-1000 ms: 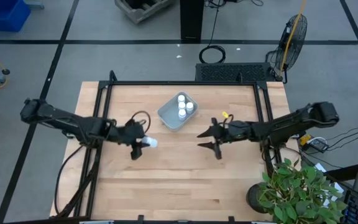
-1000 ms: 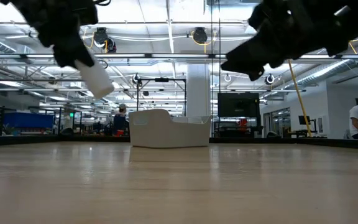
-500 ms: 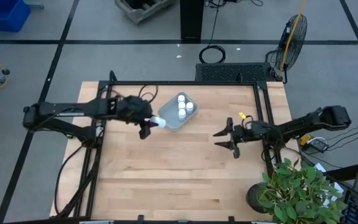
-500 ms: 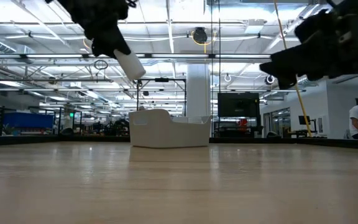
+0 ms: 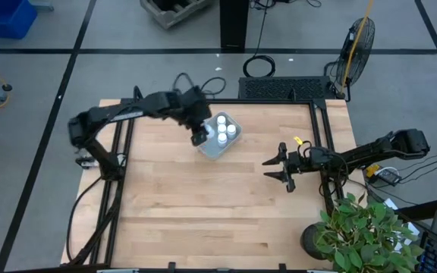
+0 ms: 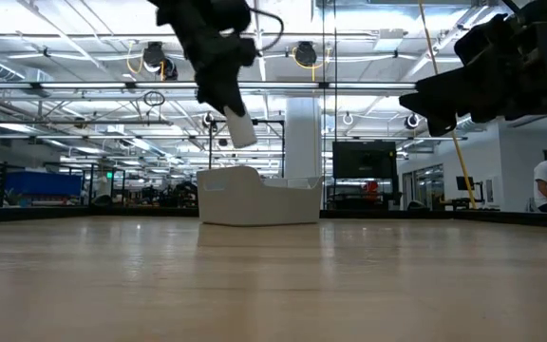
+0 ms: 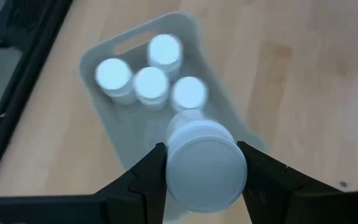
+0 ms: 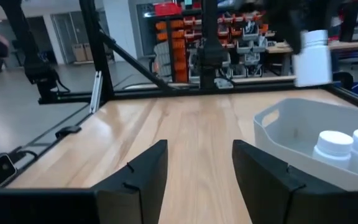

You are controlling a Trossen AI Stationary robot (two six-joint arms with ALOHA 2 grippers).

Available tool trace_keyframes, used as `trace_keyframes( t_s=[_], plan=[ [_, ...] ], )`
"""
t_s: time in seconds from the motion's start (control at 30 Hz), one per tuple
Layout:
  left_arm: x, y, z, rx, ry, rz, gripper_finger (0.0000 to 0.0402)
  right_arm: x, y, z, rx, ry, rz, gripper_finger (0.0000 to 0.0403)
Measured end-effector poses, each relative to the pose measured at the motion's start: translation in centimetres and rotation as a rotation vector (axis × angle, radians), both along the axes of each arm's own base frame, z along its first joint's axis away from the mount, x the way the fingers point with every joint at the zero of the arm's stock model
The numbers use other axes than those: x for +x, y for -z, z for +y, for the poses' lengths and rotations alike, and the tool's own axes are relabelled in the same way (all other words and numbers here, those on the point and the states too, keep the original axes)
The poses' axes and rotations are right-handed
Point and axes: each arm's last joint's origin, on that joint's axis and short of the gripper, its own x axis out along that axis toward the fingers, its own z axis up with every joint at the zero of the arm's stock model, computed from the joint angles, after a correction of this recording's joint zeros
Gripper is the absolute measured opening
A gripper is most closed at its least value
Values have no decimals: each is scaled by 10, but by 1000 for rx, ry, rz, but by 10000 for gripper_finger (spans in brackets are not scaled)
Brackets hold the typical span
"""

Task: Pick and place pill bottles into a basket
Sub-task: Put the white medicine bottle into the gray bin

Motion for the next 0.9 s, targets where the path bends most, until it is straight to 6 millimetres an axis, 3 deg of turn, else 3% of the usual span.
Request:
trace_keyframes(
  t_s=[0.33,0.67,0.9],
  plan=[
    [20,41,39,-65,-37,196,167,0,2,0,-2,0,18,171],
    [36,79,41,-95,-2,277,180,0,2,0,-2,0,18,171],
    [48,85,31,-92,42,247,179,0,2,0,-2,0,19,171]
  ],
)
